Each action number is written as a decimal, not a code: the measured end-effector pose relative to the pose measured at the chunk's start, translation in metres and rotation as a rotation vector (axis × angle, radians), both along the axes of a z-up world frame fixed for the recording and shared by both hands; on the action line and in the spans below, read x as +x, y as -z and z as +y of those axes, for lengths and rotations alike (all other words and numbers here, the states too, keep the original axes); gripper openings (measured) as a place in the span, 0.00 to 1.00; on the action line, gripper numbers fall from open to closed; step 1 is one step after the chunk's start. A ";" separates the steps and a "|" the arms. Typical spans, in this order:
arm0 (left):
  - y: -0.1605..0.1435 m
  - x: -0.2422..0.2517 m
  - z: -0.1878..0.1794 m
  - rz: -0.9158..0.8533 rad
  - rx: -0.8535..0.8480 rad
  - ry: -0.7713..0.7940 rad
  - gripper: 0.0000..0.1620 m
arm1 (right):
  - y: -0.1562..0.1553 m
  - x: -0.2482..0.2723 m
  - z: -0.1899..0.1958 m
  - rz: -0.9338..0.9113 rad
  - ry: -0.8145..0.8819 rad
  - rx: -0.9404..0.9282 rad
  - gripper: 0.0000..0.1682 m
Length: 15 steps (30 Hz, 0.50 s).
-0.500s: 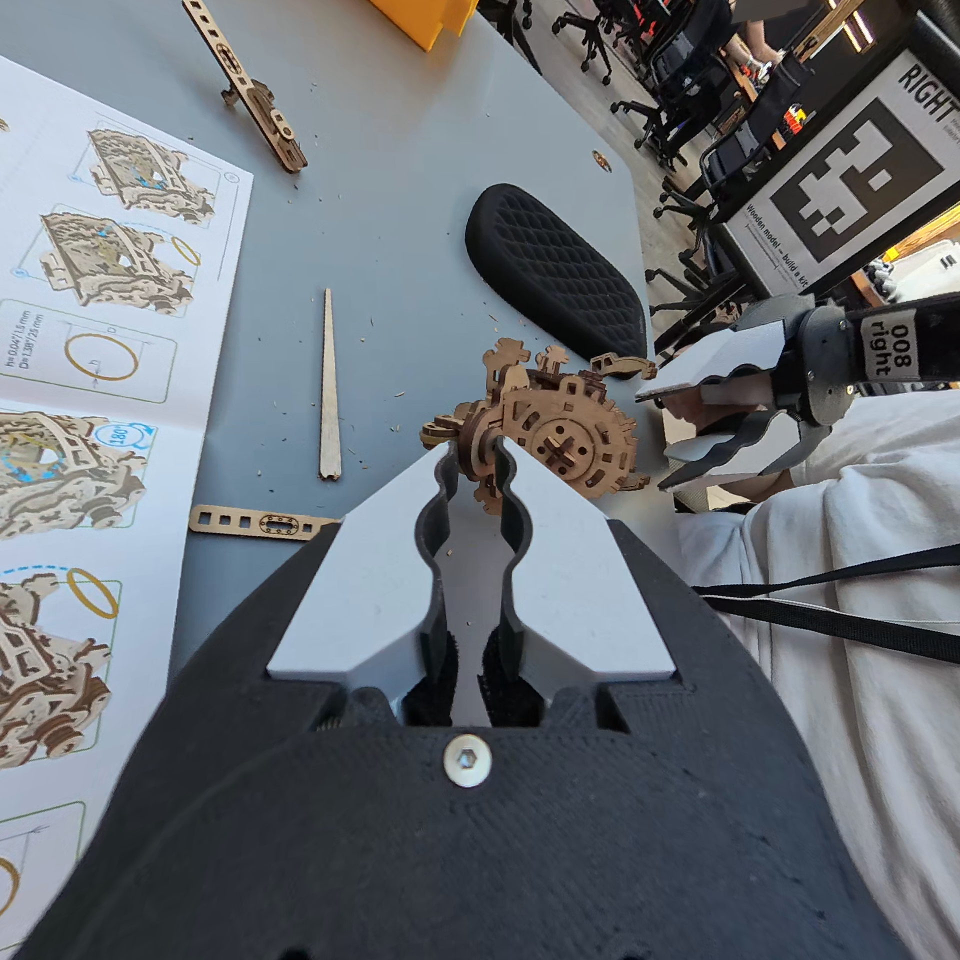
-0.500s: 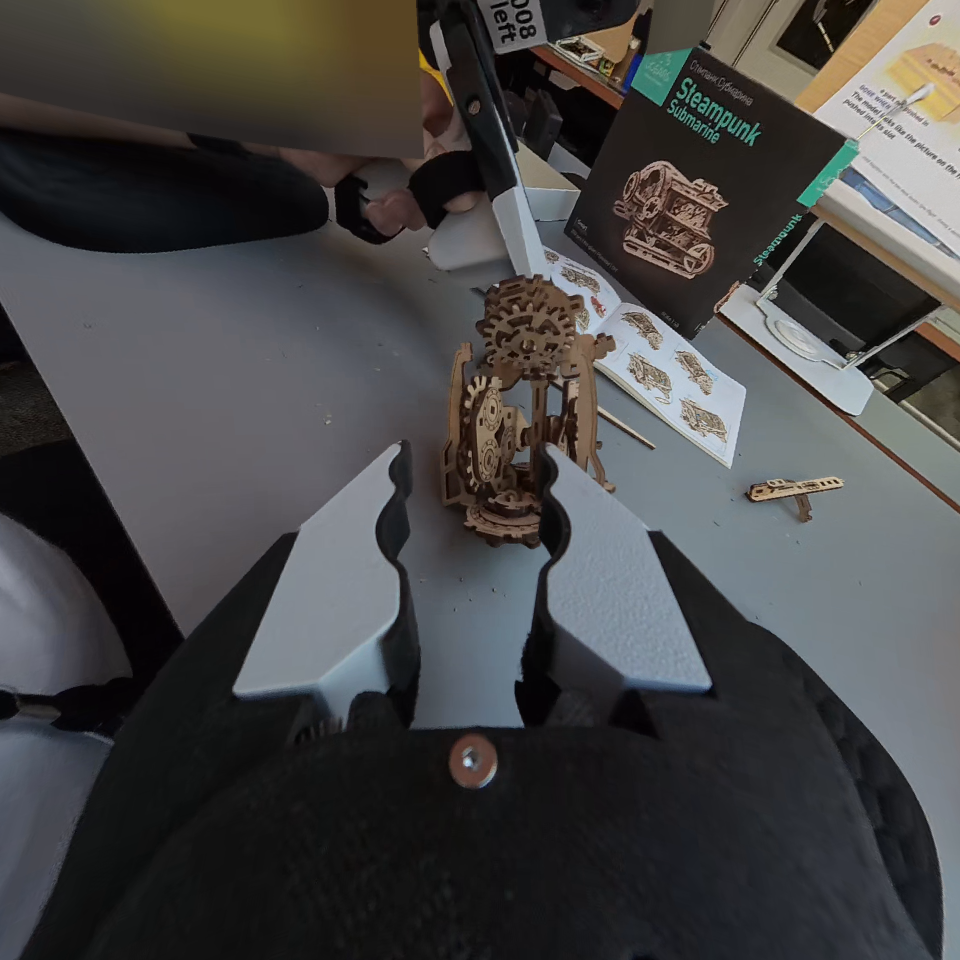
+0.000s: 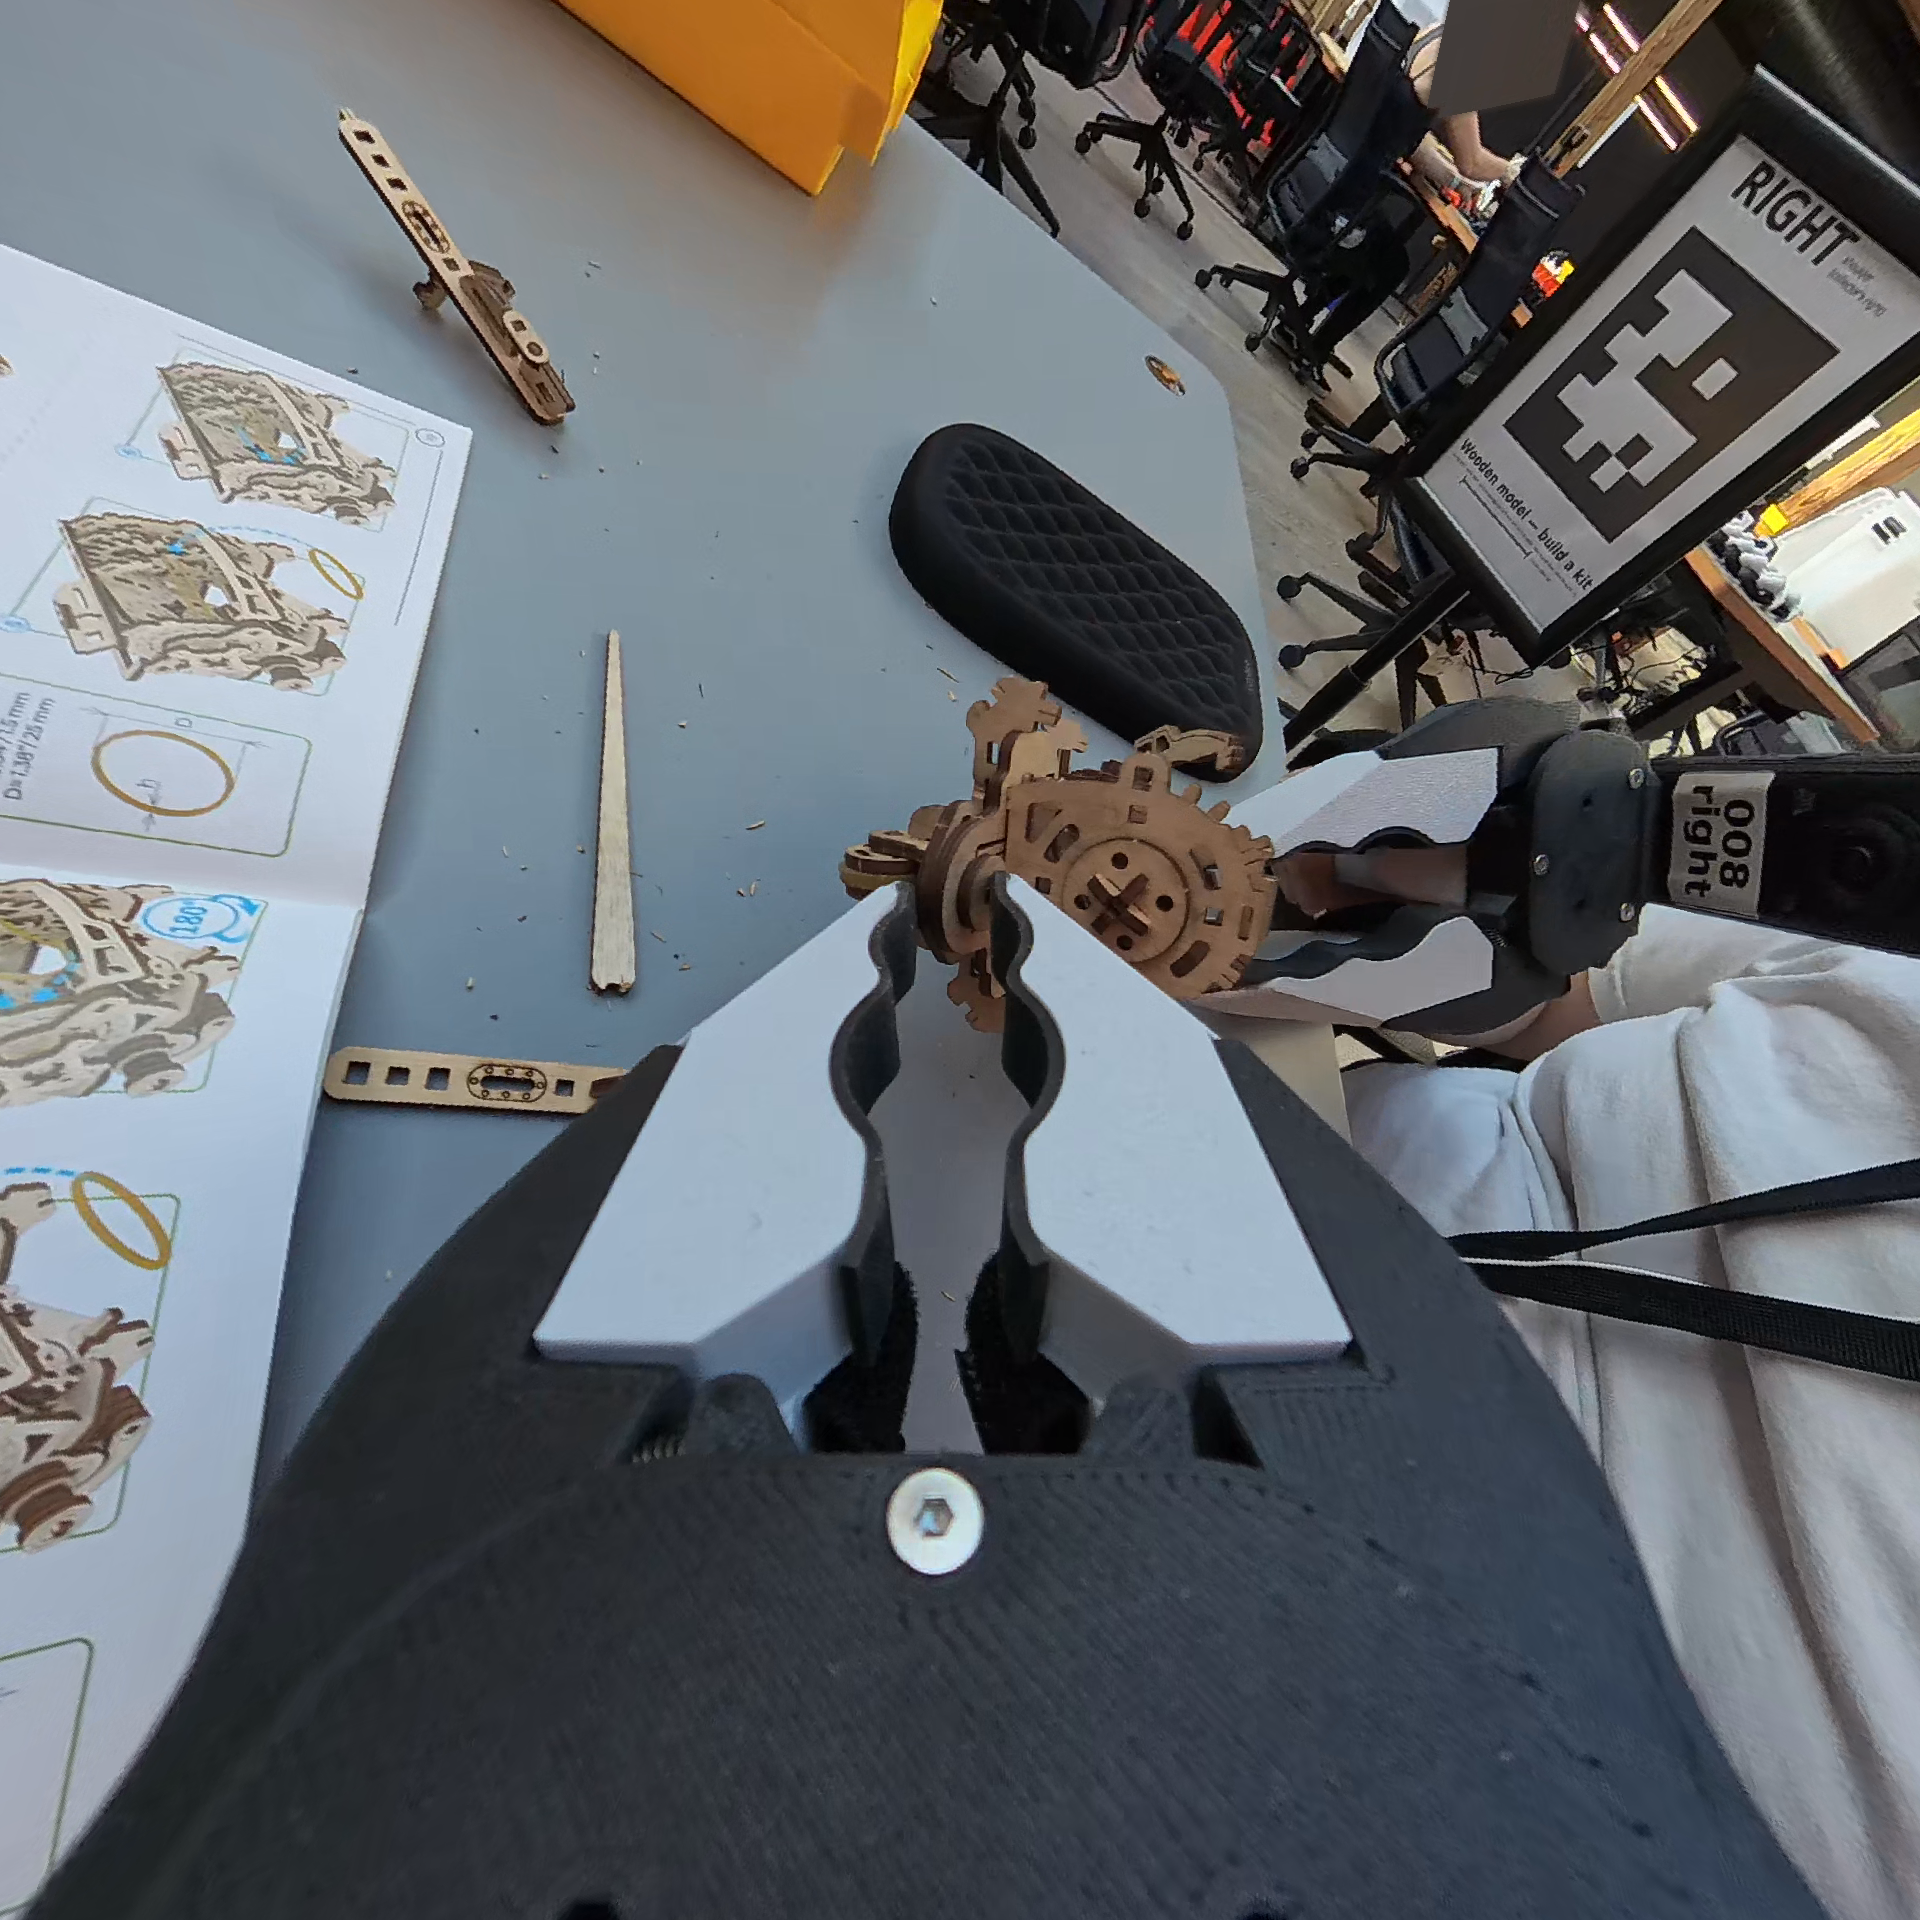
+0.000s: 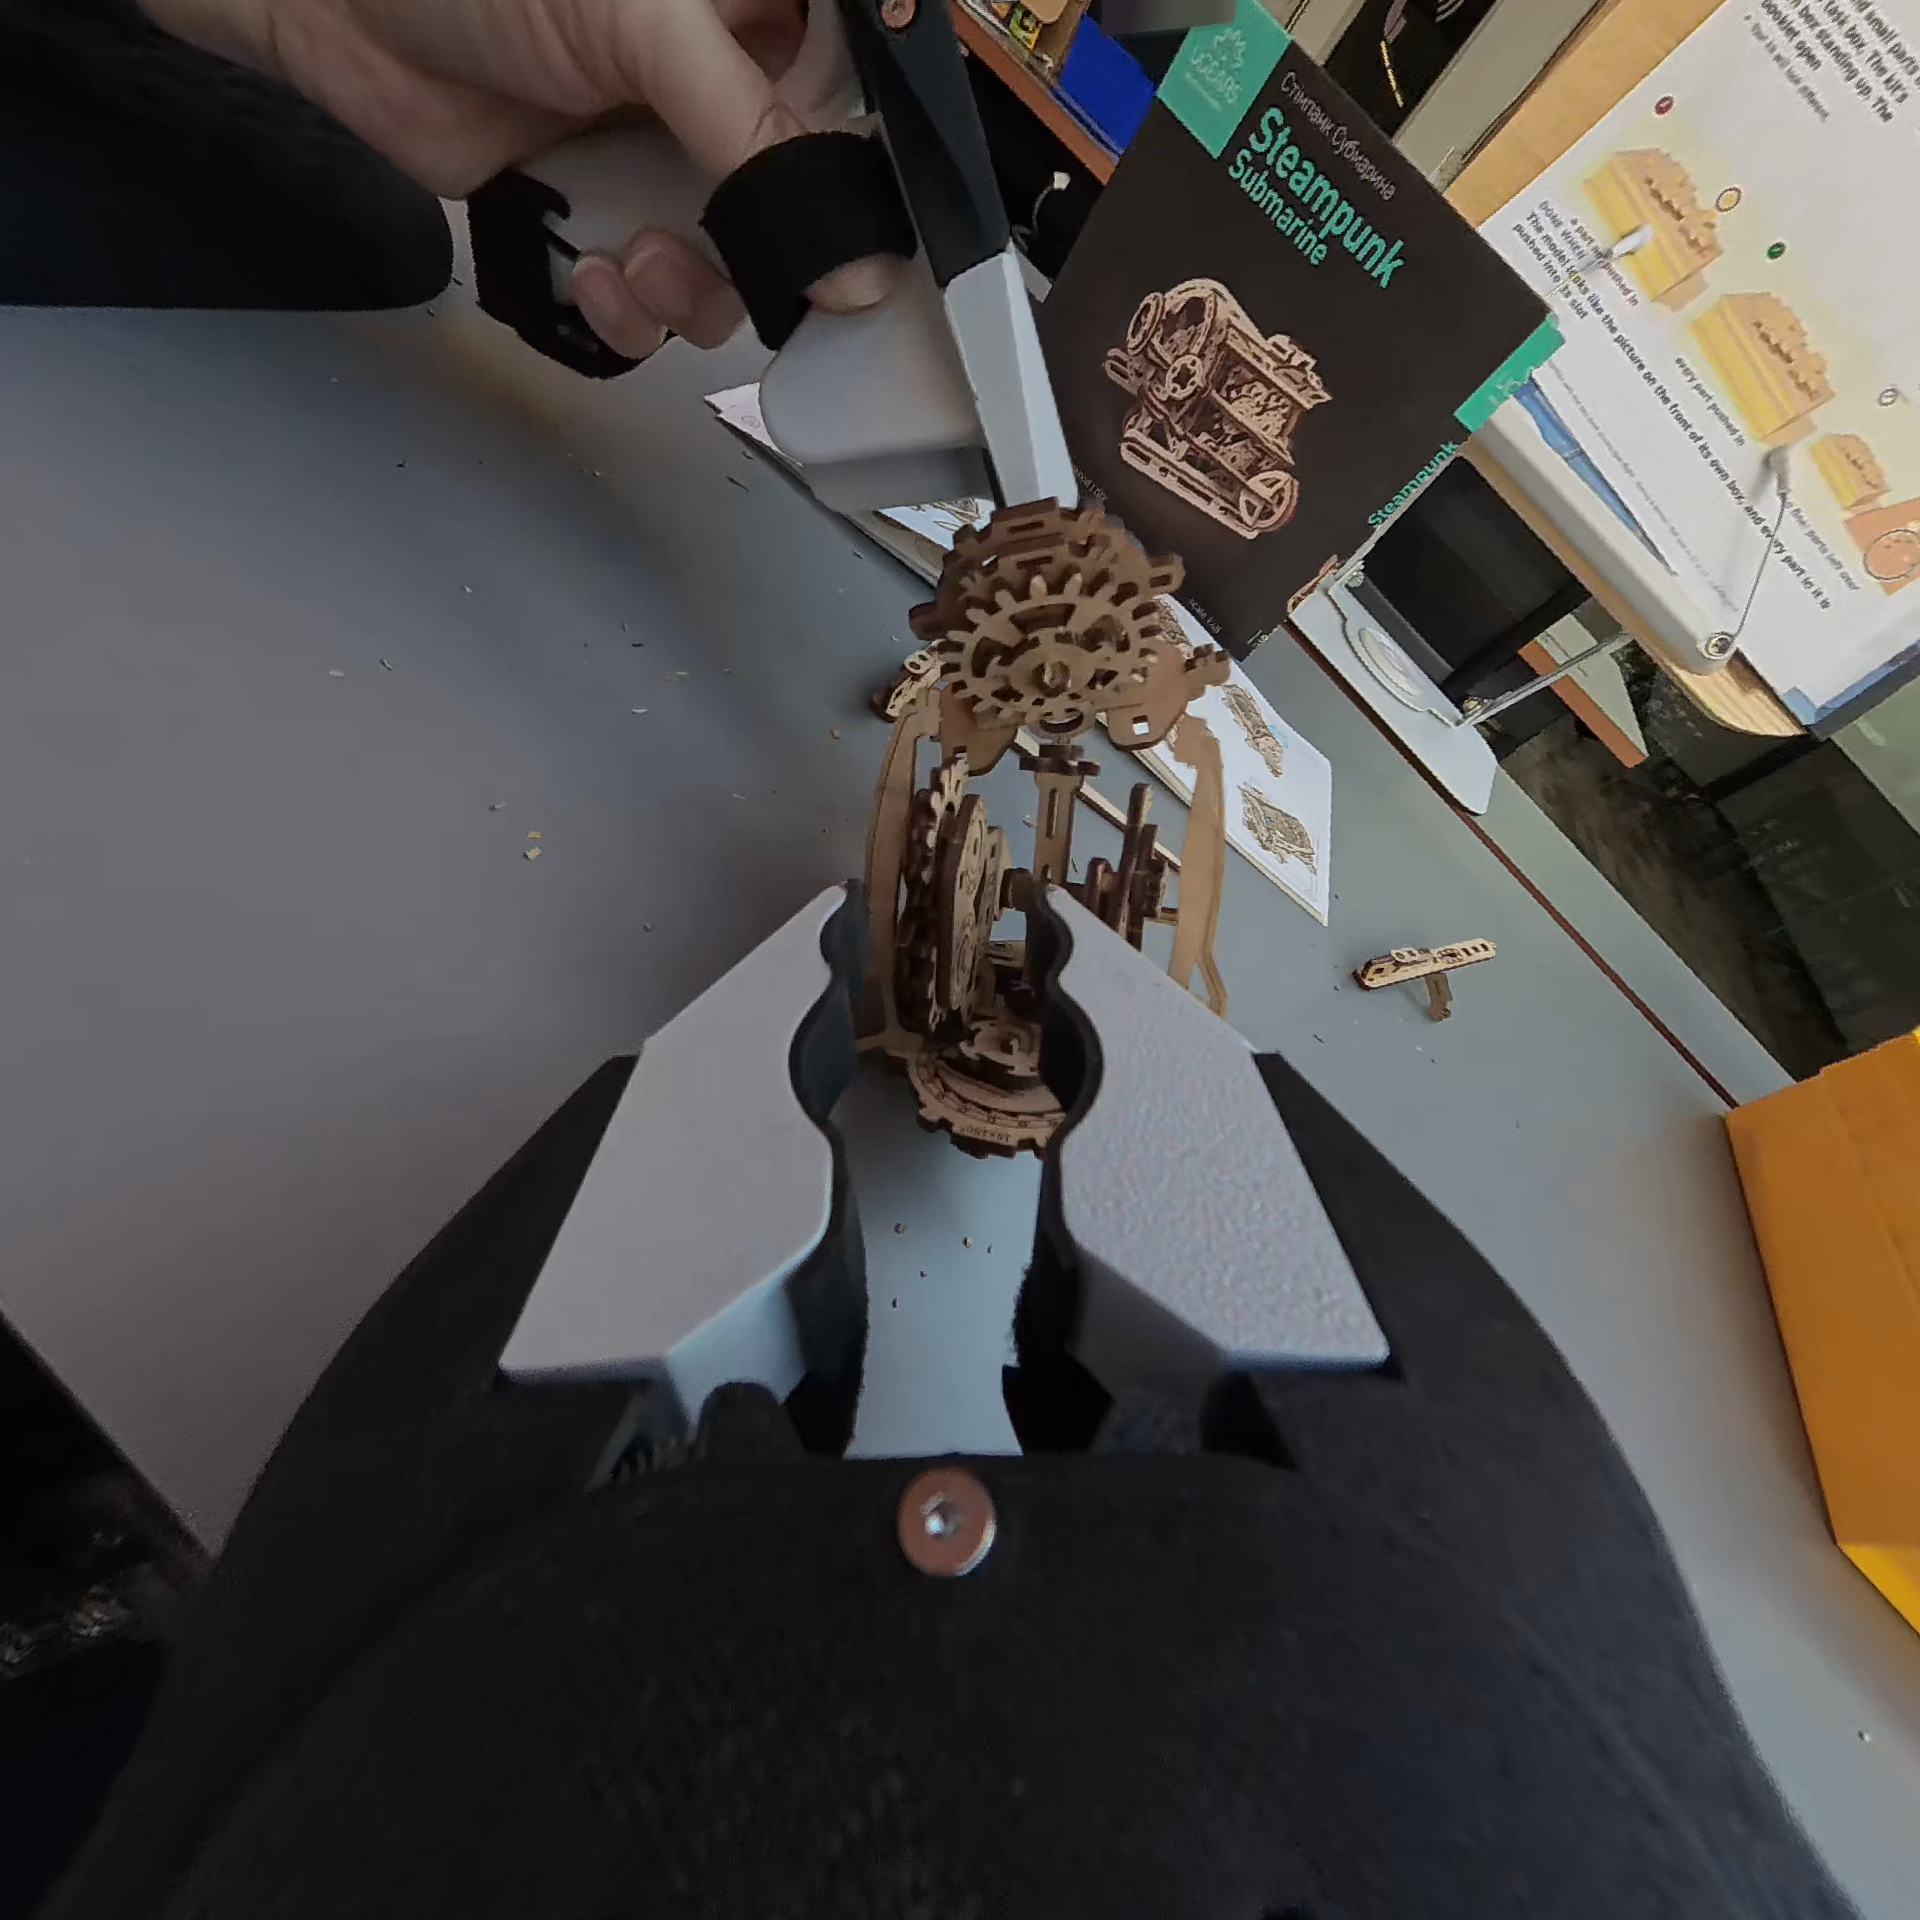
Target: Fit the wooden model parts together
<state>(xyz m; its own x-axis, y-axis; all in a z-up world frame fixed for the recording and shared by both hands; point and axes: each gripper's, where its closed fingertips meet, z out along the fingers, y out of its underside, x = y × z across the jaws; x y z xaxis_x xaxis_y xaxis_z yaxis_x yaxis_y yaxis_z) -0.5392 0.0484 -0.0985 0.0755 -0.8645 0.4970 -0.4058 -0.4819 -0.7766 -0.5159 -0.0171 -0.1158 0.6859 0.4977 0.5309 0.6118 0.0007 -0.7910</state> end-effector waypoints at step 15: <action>0.000 0.004 -0.003 -0.012 0.021 0.046 0.07 | 0.004 -0.003 0.008 0.005 -0.020 -0.044 0.15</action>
<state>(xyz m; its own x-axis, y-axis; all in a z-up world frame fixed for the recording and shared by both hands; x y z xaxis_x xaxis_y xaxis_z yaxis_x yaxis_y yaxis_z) -0.5348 0.0458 -0.0990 0.0291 -0.8770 0.4796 -0.4179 -0.4465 -0.7912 -0.5191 -0.0095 -0.1203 0.6778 0.5342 0.5052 0.6084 -0.0217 -0.7933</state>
